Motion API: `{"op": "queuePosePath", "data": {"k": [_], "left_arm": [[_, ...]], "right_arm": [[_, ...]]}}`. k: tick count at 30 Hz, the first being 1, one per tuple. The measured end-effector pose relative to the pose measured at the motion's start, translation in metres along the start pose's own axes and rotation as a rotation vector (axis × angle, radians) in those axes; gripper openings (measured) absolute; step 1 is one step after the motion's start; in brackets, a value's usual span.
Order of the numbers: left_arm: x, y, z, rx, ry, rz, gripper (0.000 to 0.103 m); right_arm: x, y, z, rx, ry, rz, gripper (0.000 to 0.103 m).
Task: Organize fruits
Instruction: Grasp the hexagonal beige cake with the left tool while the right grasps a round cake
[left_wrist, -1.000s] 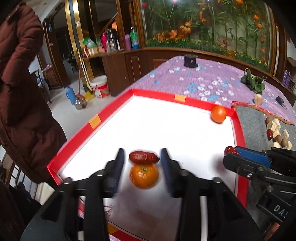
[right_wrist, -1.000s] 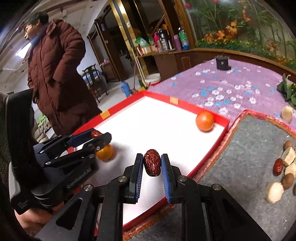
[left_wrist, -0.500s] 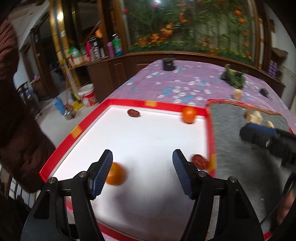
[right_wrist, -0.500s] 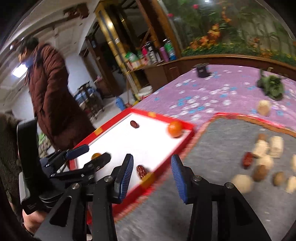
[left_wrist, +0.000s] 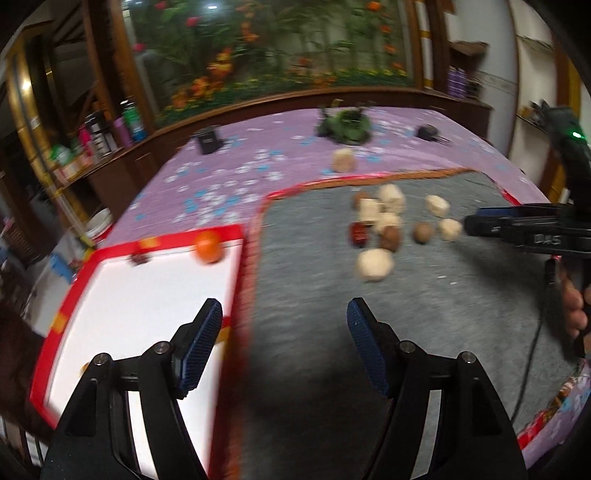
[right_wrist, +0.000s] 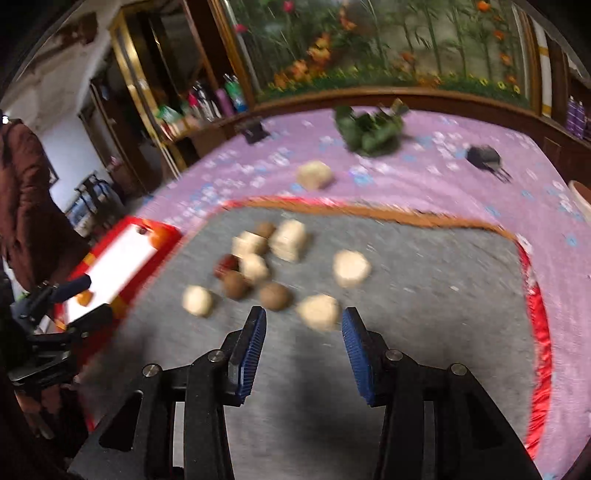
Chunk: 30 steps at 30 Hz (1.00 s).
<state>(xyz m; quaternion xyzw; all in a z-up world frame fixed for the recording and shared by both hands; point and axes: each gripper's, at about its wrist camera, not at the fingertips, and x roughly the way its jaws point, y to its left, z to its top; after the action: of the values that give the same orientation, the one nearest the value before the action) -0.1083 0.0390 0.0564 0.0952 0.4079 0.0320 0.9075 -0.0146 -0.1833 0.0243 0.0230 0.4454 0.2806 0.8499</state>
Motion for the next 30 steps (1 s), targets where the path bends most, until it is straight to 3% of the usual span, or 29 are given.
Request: {"op": "queuePosePath", "data": {"k": [13,16,18,22,24,26,30], "left_arm": [[0.047,-0.038,0.021,0.066,0.106,-0.087,0.07],[0.055,-0.042,0.026,0.064,0.114,-0.106,0.07],[0.061,-0.045,0.029,0.067,0.123,-0.111,0.069],[0.072,-0.05,0.03,0.057,0.138,-0.127,0.069],[0.073,-0.05,0.03,0.049,0.136,-0.138,0.062],[0.074,-0.05,0.03,0.045,0.137,-0.153,0.045],[0.069,-0.053,0.031,0.054,0.114,-0.134,0.026]], "right_arm": [[0.033,0.009,0.001,-0.082,0.038,-0.064,0.045],[0.034,0.009,0.001,-0.084,0.034,-0.072,0.041],[0.032,0.009,0.0,-0.088,0.032,-0.075,0.03],[0.031,0.003,0.0,-0.06,0.032,-0.048,0.028],[0.031,0.002,0.001,-0.054,0.031,-0.044,0.028],[0.031,0.003,0.001,-0.051,0.029,-0.042,0.027],[0.03,0.003,0.001,-0.052,0.025,-0.043,0.027]]}}
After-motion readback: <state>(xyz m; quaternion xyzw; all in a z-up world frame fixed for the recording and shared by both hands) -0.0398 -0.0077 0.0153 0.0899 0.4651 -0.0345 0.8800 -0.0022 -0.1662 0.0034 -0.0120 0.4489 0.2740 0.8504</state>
